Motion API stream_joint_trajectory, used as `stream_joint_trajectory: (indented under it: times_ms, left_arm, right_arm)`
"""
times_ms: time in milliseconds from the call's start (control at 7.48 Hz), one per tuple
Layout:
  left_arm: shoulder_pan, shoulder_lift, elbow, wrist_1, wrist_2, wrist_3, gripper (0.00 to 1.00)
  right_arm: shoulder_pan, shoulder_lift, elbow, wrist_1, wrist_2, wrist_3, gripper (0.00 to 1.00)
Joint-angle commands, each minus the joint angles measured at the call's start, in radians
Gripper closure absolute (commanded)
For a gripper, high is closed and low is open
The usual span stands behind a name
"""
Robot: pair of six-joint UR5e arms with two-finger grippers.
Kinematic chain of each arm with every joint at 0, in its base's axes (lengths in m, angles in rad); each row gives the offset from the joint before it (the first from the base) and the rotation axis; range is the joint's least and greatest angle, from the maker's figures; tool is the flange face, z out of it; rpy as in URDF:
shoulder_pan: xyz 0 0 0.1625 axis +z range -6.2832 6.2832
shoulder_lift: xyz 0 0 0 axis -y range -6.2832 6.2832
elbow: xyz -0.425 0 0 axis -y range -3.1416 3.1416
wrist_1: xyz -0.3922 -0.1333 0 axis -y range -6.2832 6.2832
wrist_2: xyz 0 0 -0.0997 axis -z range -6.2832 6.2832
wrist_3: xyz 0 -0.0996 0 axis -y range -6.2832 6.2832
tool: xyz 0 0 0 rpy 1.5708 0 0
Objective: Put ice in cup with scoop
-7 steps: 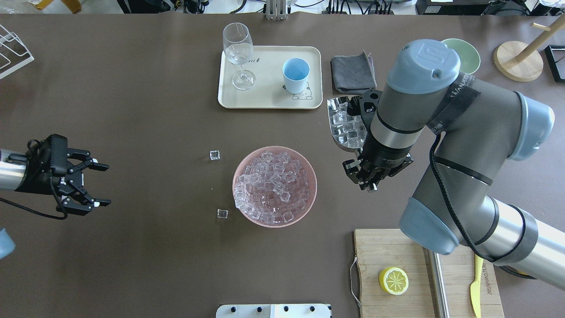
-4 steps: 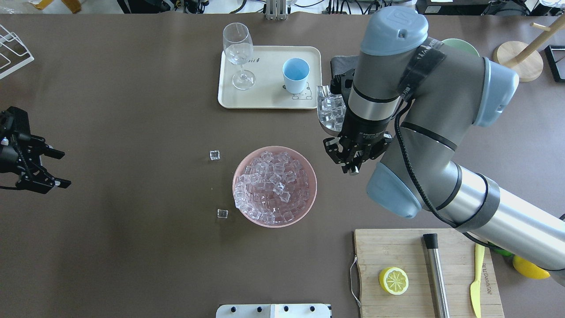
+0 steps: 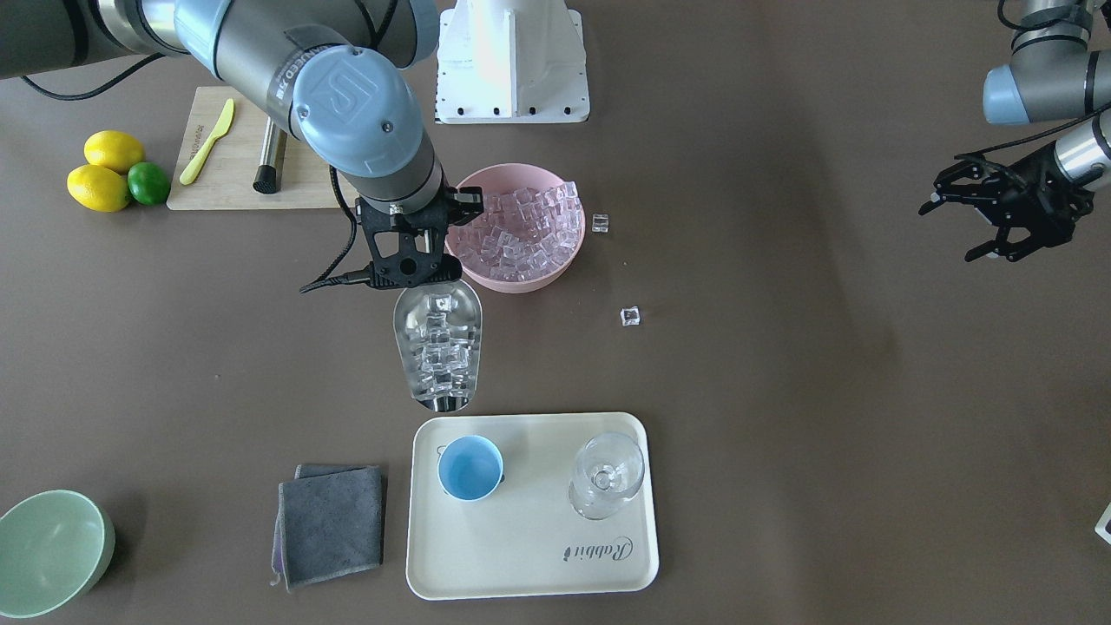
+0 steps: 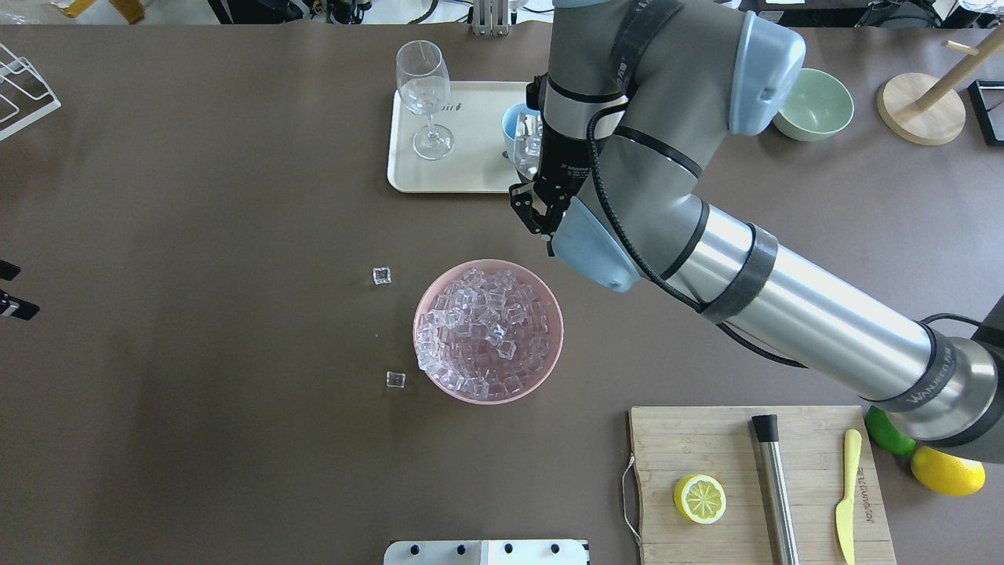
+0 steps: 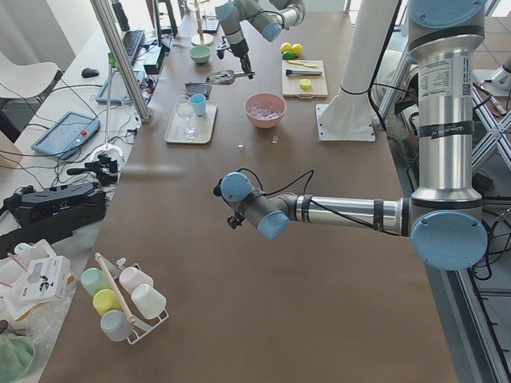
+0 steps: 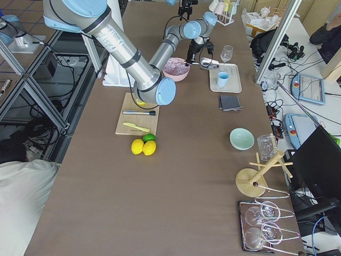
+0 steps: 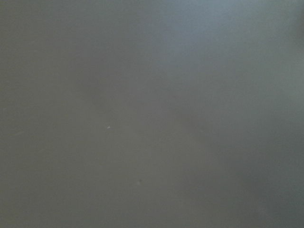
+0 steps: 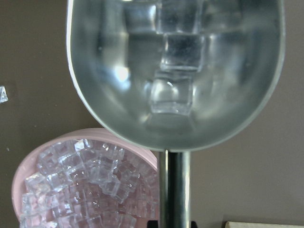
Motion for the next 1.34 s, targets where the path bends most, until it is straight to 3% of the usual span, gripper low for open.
stream_joint_trajectory:
  times_ms: [0,134,267,401,668,1202]
  left_arm:
    - [-0.149,0.024,-0.016,0.251,-0.002,0.264,0.02]
    - [-0.185,0.027,-0.015,0.279,0.007,0.332,0.02]
    - [-0.211,0.048,-0.007,0.283,0.077,0.478,0.02]
    - [-0.26,0.052,-0.004,0.317,0.125,0.627,0.02]
    - [-0.34,0.052,-0.004,0.428,0.128,0.788,0.02]
    - [-0.374,0.069,0.005,0.431,0.148,0.836,0.02]
  right_arm:
    - [0.03,0.13,-0.188,0.005,0.077,-0.002,1.0]
    - [0.055,0.148,-0.25,0.006,0.141,-0.007,1.0]
    - [0.079,0.182,-0.333,0.006,0.202,-0.028,1.0]
    - [0.079,0.179,-0.335,0.008,0.217,-0.03,1.0]
    - [0.087,0.173,-0.35,0.006,0.302,-0.032,1.0]
    - [0.107,0.146,-0.346,0.003,0.427,-0.03,1.0]
